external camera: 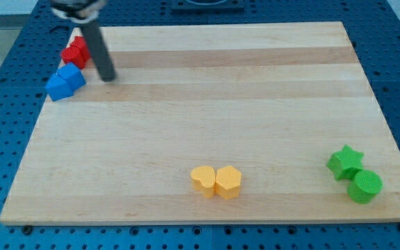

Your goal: Move your arm closer to the blue triangle

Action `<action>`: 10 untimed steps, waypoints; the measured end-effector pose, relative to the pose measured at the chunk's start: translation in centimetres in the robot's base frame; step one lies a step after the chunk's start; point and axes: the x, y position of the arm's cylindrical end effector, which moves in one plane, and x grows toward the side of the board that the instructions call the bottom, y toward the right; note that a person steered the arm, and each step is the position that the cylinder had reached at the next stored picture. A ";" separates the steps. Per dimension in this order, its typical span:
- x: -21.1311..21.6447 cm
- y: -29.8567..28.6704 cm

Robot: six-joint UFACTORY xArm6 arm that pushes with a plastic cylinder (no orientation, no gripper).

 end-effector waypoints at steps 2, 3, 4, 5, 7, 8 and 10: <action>0.3 23.4; 2.4 37.3; 7.0 47.4; 10.2 50.7; 17.9 49.8; 16.4 43.7; 11.3 22.4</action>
